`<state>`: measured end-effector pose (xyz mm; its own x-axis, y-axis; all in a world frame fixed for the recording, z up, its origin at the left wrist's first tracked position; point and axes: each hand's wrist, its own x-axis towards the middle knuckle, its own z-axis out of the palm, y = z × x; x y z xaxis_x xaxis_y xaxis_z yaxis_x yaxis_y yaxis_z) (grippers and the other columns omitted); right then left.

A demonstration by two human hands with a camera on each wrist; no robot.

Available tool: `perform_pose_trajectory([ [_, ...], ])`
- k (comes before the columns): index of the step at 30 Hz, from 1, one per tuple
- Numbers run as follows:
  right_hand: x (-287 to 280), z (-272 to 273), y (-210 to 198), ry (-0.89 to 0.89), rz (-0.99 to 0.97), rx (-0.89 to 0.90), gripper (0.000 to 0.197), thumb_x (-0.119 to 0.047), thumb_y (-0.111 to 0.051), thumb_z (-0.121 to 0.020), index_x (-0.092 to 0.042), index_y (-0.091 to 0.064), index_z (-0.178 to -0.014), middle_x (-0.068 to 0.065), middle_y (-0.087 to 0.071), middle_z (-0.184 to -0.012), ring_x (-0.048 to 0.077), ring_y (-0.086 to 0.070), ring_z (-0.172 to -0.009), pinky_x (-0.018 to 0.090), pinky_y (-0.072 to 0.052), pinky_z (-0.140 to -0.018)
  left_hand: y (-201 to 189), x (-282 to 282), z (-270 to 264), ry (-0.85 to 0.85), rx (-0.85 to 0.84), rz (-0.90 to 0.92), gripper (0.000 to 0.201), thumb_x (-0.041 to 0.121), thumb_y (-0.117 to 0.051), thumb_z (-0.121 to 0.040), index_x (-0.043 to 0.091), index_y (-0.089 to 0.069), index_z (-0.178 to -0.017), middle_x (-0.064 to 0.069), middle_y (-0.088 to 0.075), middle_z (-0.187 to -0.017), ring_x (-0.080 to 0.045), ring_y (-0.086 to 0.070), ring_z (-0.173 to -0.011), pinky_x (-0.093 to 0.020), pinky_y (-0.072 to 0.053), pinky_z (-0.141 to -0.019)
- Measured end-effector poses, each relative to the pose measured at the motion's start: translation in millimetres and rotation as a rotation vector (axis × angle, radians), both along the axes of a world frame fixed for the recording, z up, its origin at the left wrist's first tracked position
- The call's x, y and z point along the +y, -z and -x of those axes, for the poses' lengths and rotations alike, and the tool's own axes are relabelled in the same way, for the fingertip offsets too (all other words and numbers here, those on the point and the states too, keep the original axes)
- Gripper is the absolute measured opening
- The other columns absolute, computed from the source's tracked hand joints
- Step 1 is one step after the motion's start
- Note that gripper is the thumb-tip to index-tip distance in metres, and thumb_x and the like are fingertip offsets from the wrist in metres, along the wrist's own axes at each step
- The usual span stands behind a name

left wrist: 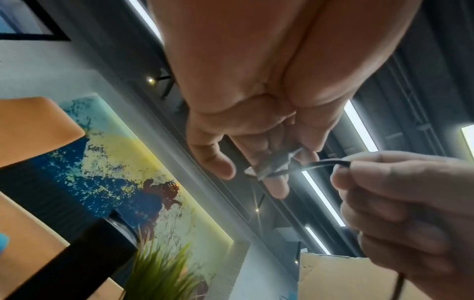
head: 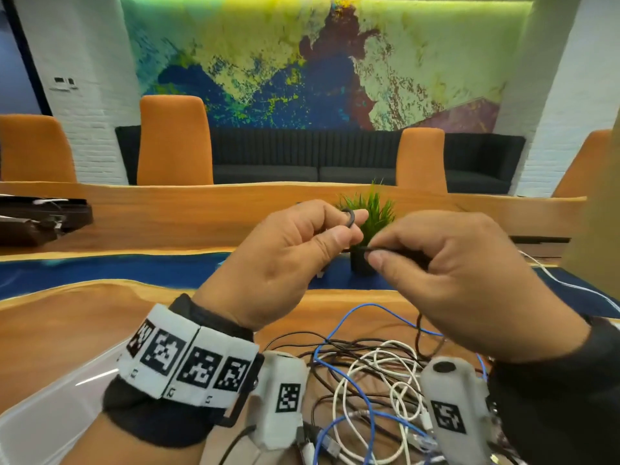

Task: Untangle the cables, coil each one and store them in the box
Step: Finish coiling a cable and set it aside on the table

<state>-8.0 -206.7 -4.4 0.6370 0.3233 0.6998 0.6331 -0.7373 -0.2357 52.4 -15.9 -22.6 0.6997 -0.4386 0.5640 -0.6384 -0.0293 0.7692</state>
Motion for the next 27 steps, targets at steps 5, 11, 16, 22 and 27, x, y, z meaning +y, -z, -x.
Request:
perform_pose_trajectory([
  [5, -3, -1, -4, 0.027, -0.051, -0.191, 0.012, -0.022, -0.063, -0.090, -0.018, -0.074, -0.090, -0.004, -0.066, -0.080, 0.011, -0.059, -0.077, 0.030, -0.046, -0.069, -2, -3, 8, 0.032, -0.067, -0.060, 0.021, 0.019, -0.054, -0.094, 0.006, -0.068, -0.102, -0.007, -0.072, -0.089, -0.029, -0.066, -0.091, -0.051, -0.052, -0.086],
  [11, -12, -12, -1, 0.083, -0.237, -0.288, 0.011, -0.022, -0.065, -0.091, -0.015, -0.073, -0.090, -0.002, -0.066, -0.082, 0.013, -0.060, -0.079, 0.034, -0.049, -0.072, 4, -6, 12, 0.159, 0.111, -0.092, 0.021, 0.019, -0.049, -0.094, 0.011, -0.068, -0.095, 0.001, -0.075, -0.102, -0.005, -0.060, -0.080, -0.028, -0.047, -0.072],
  [16, -20, -31, 15, 0.088, -0.373, -0.163, 0.016, -0.026, -0.060, -0.093, -0.018, -0.072, -0.089, -0.003, -0.067, -0.079, 0.012, -0.060, -0.076, 0.039, -0.050, -0.069, 0, -13, 20, 0.518, 0.641, 0.360, 0.016, 0.021, -0.046, -0.092, 0.017, -0.059, -0.083, -0.010, -0.073, -0.106, -0.008, -0.058, -0.073, -0.024, -0.039, -0.063],
  [22, 0, -19, 20, -0.093, -0.074, 0.171, 0.019, -0.029, -0.053, -0.098, -0.028, -0.065, -0.083, -0.007, -0.061, -0.070, 0.012, -0.058, -0.072, 0.034, -0.047, -0.065, -7, -11, 18, 0.323, 0.479, 0.520, 0.025, 0.025, -0.036, -0.103, 0.019, -0.059, -0.094, -0.005, -0.067, -0.131, -0.010, -0.067, -0.097, -0.030, -0.045, -0.078],
  [27, 2, 2, 0, -0.025, 0.119, -0.053, 0.022, -0.036, -0.056, -0.087, -0.021, -0.070, -0.079, -0.008, -0.062, -0.070, 0.010, -0.058, -0.068, 0.036, -0.047, -0.062, 1, -7, 13, -0.069, -0.176, -0.120, 0.022, 0.020, -0.047, -0.100, 0.006, -0.064, -0.105, 0.011, -0.069, -0.114, 0.000, -0.063, -0.110, -0.024, -0.051, -0.091],
])
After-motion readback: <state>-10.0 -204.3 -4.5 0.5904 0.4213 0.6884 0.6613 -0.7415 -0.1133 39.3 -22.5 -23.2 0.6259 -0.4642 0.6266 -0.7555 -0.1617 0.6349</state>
